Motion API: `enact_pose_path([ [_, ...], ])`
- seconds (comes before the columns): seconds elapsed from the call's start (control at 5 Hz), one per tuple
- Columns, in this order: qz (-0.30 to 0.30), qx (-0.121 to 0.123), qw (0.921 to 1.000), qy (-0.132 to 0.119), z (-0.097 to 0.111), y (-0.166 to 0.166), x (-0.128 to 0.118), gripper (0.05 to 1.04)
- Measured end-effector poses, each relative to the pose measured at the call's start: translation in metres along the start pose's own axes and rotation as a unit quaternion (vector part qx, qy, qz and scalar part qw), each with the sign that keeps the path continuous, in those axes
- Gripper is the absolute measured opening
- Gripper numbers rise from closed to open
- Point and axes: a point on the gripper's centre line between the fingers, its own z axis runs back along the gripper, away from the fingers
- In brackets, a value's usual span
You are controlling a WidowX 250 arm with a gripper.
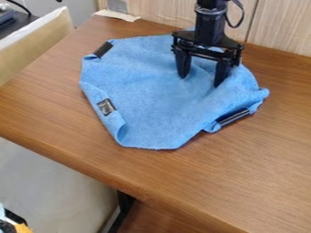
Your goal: Move the cloth from left corner of the table to the top of the table
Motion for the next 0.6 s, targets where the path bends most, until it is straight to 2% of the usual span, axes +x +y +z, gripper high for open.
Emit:
enact_pose_path([
  [0.2, -0.006, 0.002, 0.9998, -0.019, 0.019, 0.001, 0.001, 0.999],
  [0.4, -0.009, -0.001, 0.999, -0.043, 0.049, 0.002, -0.008, 0.999],
  [0.6, -0.015, -0.01, 0.9981, -0.059, 0.066, 0.005, -0.017, 0.999],
])
